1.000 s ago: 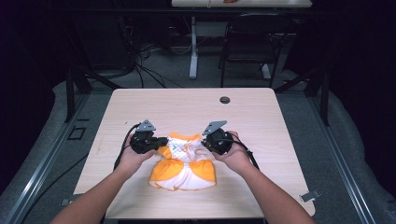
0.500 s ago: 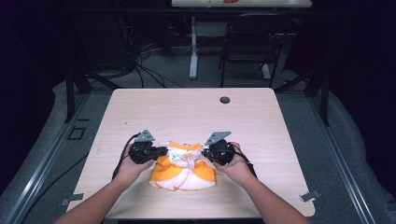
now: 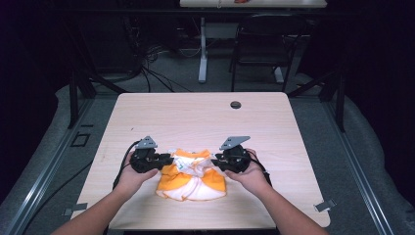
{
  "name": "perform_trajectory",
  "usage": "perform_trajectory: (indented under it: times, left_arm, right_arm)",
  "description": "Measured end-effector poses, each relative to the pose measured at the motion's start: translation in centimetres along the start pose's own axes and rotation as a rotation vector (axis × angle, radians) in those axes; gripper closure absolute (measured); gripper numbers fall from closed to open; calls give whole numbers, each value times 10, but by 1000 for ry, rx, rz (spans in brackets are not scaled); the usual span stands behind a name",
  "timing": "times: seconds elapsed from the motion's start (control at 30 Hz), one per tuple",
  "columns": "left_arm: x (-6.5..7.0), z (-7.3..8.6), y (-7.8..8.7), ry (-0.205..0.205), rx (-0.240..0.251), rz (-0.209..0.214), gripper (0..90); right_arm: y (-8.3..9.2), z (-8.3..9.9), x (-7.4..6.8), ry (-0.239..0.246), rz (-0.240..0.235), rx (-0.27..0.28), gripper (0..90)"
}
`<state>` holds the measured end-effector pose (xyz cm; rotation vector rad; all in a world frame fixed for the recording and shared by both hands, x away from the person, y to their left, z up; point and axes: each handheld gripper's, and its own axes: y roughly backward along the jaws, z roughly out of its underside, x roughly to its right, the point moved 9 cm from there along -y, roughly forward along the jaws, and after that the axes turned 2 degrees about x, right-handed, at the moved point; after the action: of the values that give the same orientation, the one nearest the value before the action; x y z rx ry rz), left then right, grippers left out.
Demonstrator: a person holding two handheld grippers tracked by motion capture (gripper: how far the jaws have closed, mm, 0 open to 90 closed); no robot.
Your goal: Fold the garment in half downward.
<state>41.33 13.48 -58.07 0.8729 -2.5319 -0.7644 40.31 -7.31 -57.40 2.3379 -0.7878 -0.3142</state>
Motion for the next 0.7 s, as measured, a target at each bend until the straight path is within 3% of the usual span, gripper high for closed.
perform_trajectory:
  times: [0.13, 0.3, 0.47, 0.7]
  left_arm:
    - [-5, -9, 4, -5, 7, -25, 753]
    - [-12, -9, -4, 15, -11, -41, 851]
    - [-14, -8, -16, 33, -31, -38, 900]
    - [-10, -7, -20, 30, -44, -21, 900]
  right_arm:
    - [6, -9, 3, -6, 2, 28, 709]
    - [7, -15, 10, -9, 20, 34, 788]
    - [-9, -15, 18, -28, 52, 17, 883]
    - [-24, -10, 15, -32, 39, -16, 898]
